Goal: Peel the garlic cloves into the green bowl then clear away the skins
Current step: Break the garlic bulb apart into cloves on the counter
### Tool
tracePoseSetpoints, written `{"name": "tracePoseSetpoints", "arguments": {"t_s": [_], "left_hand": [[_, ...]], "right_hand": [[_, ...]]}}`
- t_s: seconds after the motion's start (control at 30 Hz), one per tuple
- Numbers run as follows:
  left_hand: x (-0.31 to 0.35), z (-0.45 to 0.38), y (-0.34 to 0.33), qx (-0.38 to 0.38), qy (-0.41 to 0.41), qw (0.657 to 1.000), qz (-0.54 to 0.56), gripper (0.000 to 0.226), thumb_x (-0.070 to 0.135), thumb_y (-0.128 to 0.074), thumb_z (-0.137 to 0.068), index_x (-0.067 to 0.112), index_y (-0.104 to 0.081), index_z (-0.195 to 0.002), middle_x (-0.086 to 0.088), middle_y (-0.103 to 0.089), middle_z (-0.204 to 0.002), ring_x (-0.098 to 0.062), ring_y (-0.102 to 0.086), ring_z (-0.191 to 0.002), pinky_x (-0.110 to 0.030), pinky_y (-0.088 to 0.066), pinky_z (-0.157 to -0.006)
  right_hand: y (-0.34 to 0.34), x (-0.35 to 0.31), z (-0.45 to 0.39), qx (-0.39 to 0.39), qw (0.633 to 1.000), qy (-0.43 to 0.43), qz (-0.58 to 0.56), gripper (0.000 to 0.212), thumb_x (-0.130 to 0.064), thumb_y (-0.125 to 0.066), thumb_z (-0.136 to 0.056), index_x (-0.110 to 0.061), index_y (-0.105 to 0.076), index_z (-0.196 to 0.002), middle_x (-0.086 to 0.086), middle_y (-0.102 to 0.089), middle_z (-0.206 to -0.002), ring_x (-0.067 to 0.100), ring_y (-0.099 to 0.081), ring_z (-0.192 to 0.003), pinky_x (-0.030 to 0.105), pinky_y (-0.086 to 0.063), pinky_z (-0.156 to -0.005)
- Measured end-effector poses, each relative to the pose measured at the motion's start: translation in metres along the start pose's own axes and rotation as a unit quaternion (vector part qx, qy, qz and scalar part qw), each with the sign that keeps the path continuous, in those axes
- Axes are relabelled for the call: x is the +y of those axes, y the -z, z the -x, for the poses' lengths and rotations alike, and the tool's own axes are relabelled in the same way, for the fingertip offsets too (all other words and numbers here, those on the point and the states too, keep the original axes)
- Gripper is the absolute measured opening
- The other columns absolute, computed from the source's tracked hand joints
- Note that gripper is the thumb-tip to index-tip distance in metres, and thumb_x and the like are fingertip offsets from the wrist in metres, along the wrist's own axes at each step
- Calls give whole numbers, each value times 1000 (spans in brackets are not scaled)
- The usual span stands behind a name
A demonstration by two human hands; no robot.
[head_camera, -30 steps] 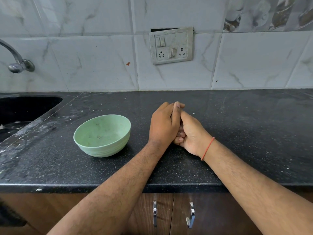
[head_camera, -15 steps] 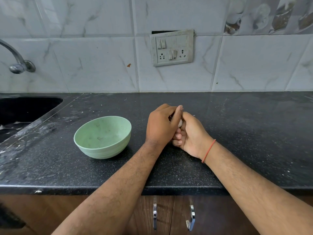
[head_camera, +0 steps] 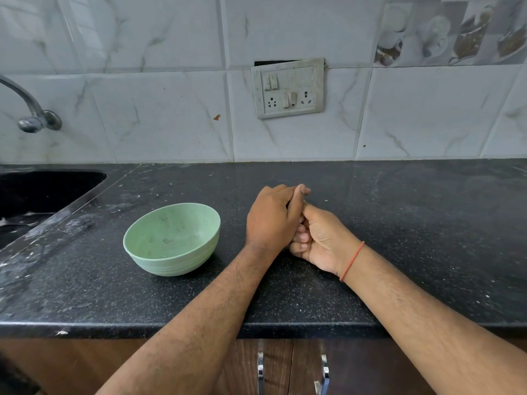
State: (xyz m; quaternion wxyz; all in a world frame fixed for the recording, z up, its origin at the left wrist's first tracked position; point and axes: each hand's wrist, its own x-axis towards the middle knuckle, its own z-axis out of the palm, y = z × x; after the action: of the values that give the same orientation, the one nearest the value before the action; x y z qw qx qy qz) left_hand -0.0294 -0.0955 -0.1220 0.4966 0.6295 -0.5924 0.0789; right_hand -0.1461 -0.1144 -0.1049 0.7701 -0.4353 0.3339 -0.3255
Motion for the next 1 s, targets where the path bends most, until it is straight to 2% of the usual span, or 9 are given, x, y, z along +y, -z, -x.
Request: {"name": "tracePoseSetpoints", "arguments": {"t_s": [0.13, 0.23, 0.37, 0.47, 0.53, 0.73, 0.8, 0.87, 1.0], "left_hand": [[0, 0, -2, -29, 11, 999, 25, 42, 51, -39, -112, 38, -79, -109, 19, -70, -85, -6, -60, -96, -36, -54, -80], [-1, 0, -3, -17, 12, 999, 35, 41, 51, -42, -112, 36, -80, -107, 18, -74, -91, -5, -64, -99, -36, -56, -84], [0, 0, -4, 11, 16, 999, 46, 38, 48, -46, -112, 34, -80, -105, 16, -71, -88, -3, -67, -89, -31, -55, -78], [1, -1, -3, 24, 35, 992, 116, 30, 37, -52, -111, 29, -80, -111, 18, -63, -85, 0, -64, -84, -21, -48, -75], [1, -1, -2, 25, 52, 985, 162, 26, 33, -55, -110, 27, -80, -113, 20, -64, -84, 1, -63, -82, -20, -47, -76], [-9, -1, 7, -21, 101, 964, 244, 22, 26, -61, -108, 26, -82, -111, 11, -79, -89, -8, -73, -85, -34, -59, -80], [-10, 1, 12, -53, 105, 957, 263, 20, 19, -67, -104, 23, -81, -117, 11, -79, -99, -7, -72, -94, -30, -57, -89], [-9, 6, 17, -86, 93, 955, 269, 25, 15, -70, -101, 21, -78, -123, 9, -79, -111, -9, -71, -106, -28, -55, -98], [-7, 14, 25, -121, 68, 955, 262, 33, 12, -72, -100, 21, -74, -131, 6, -76, -119, -10, -68, -111, -20, -51, -102]], "right_hand": [[0, 0, 0, 3, 1000, -3, 5, 52, -49, -58, -106, -22, -42, -65, -4, -30, -58, 7, -27, -44, 21, -23, -42], [1, 0, 0, 7, 1000, -4, 0, 54, -49, -57, -107, -22, -41, -64, -4, -30, -57, 7, -27, -43, 21, -23, -41], [3, 0, -1, -1, 1000, 0, -8, 53, -50, -56, -107, -23, -41, -64, -4, -29, -59, 8, -27, -44, 22, -24, -41], [3, 0, -4, -12, 1000, 2, -19, 51, -51, -51, -110, -23, -43, -68, -4, -30, -60, 8, -27, -46, 22, -25, -42], [5, 1, -7, -8, 1000, 7, -28, 48, -49, -44, -112, -23, -43, -71, -4, -31, -60, 7, -26, -46, 22, -24, -42], [11, 1, -12, -8, 998, 13, -67, 37, -47, -40, -113, -22, -51, -87, -4, -33, -61, 7, -26, -44, 23, -24, -40], [11, 1, -12, 1, 998, 18, -59, 39, -47, -40, -113, -20, -51, -88, -5, -34, -61, 7, -25, -45, 23, -23, -41], [11, 0, -9, 8, 999, 27, -43, 38, -47, -39, -114, -16, -55, -100, -5, -34, -60, 7, -25, -46, 23, -23, -42], [11, 1, -2, 29, 998, 53, 14, 48, -47, -36, -115, -9, -63, -102, -5, -34, -60, 8, -24, -49, 23, -21, -45]]}}
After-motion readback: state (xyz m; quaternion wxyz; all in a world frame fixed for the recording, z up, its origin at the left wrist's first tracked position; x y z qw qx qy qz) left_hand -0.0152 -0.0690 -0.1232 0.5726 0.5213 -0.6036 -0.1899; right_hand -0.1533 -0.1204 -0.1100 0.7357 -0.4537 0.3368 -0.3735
